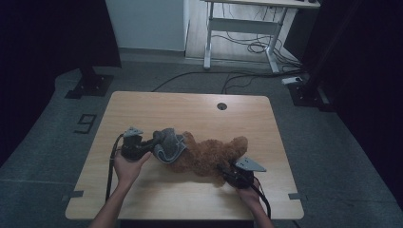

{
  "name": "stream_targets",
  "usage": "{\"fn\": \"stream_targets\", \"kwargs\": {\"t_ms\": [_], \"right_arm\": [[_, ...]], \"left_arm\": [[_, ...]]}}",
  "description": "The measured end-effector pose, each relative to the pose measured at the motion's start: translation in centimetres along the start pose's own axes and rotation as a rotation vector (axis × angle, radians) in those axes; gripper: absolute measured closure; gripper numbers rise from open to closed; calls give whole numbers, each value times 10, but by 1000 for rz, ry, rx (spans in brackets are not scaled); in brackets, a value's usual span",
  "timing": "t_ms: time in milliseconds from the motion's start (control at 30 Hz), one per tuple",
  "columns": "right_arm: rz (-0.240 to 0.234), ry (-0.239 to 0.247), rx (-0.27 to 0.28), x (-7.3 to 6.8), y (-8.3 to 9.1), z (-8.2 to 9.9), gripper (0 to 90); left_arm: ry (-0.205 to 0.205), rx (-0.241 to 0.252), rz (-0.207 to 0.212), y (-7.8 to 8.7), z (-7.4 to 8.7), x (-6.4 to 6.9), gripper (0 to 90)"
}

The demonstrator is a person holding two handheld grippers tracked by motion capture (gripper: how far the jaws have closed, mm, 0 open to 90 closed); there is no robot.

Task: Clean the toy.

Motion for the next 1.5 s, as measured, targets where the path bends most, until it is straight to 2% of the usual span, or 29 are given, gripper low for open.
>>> {"fn": "stream_targets", "kwargs": {"t_ms": [67,133,267,367,500,600,667,733,800,833,867,900,967,1000,1033,1233,1267,1367,1433,1467,1500], "right_arm": [[-1,-6,-1,1,0,0,586],[2,-5,-2,1,0,0,586],[9,3,-2,0,0,0,587],[10,6,-5,0,0,0,587],[7,4,-1,0,0,0,586],[5,4,-2,1,0,0,586],[2,3,-3,1,0,0,587],[2,4,-2,1,0,0,586],[9,10,2,0,0,0,587],[9,10,-1,0,0,0,587],[11,10,-2,0,0,1,586],[12,11,-4,0,0,1,586],[14,10,-8,0,0,1,586],[14,10,-8,0,-1,1,586],[16,13,-9,-1,-1,1,586],[42,27,-14,-4,-2,0,586],[47,28,-14,-4,-2,0,586],[54,28,-15,-4,-2,0,586],[57,24,-16,-4,-2,0,586],[56,23,-17,-4,-2,0,586],[56,24,-17,-4,-2,0,586]], "left_arm": [[-22,31,21,3,-2,10,767],[-81,63,41,8,-11,31,766],[-147,117,135,7,-34,73,765],[-191,122,222,-5,-51,111,764],[-222,88,317,-36,-67,161,761],[-219,44,367,-64,-71,185,760],[-221,5,385,-84,-71,200,760],[-226,-44,384,-103,-68,211,758],[-229,-94,347,-122,-62,214,757],[-232,-116,312,-130,-58,212,758],[-212,-151,288,-141,-54,205,758],[-193,-165,289,-145,-51,201,757],[-158,-162,295,-147,-48,191,759],[-149,-158,292,-145,-48,187,760],[-158,-156,282,-142,-49,185,760],[-229,-130,181,-117,-48,168,761],[-244,-123,162,-112,-46,164,761],[-306,-100,69,-93,-40,152,763],[-314,-96,41,-83,-36,141,763],[-304,-93,35,-76,-33,132,763],[-281,-89,52,-71,-31,125,763]]}}
Point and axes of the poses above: each handheld gripper's, and its own axes: y roughly backward along the jaws, z roughly out of its underside, x roughly to its right, the point moved 2 cm from there along -y, roughly forward along the jaws, and after that the axes turned 5 degrees about y, right-handed, at the moved point
